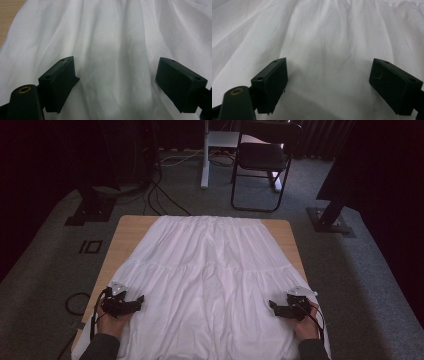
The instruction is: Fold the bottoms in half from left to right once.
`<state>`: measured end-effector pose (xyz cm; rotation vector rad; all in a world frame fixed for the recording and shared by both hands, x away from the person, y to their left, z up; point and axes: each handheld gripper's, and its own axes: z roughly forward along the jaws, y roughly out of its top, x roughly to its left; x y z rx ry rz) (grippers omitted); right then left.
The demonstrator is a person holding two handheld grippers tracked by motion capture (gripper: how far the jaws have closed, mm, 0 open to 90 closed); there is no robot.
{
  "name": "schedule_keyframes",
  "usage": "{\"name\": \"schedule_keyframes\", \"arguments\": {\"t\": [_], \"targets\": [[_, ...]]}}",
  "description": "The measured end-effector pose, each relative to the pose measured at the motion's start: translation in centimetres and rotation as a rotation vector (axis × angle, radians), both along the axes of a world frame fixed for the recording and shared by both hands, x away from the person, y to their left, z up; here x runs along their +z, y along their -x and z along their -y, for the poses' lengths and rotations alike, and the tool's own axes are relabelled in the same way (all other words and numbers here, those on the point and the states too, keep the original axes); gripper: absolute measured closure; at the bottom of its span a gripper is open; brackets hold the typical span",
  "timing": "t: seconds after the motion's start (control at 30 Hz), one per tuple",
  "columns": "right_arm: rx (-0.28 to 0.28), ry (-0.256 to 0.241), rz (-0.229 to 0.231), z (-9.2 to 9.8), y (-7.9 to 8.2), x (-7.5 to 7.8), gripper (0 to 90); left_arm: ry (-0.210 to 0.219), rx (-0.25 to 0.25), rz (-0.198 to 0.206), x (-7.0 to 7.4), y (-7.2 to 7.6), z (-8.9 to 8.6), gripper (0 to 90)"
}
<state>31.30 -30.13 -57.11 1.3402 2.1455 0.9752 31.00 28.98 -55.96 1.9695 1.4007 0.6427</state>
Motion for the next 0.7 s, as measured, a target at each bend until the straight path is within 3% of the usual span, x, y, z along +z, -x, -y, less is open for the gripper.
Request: {"name": "schedule_keyframes", "arguments": {"t": [0.23, 0.33, 0.43, 0.5, 0.6, 0.7], "targets": [[0.000, 0.000, 0.000, 0.0, 0.0, 0.0, 14.3, 0.002, -0.038, -0.004, 0.3, 0.3, 0.4, 28.3], [0.000, 0.000, 0.000, 0.0, 0.0, 0.0, 14.3, 0.034, -0.050, 0.001, 0.8, 0.6, 0.2, 28.4], [0.000, 0.000, 0.000, 0.0, 0.0, 0.0, 14.3, 0.037, -0.024, 0.057, 2.4, 1.1, -0.9, 27.9], [0.000, 0.000, 0.000, 0.0, 0.0, 0.0, 14.3, 0.023, 0.003, 0.059, 2.9, 1.1, -1.9, 16.7], [0.000, 0.000, 0.000, 0.0, 0.0, 0.0, 14.3, 0.009, 0.056, 0.018, 2.9, 0.5, -3.4, 11.6], [0.000, 0.000, 0.000, 0.0, 0.0, 0.0, 14.3, 0.028, 0.099, -0.019, 2.3, -0.3, -4.5, 3.0]]}}
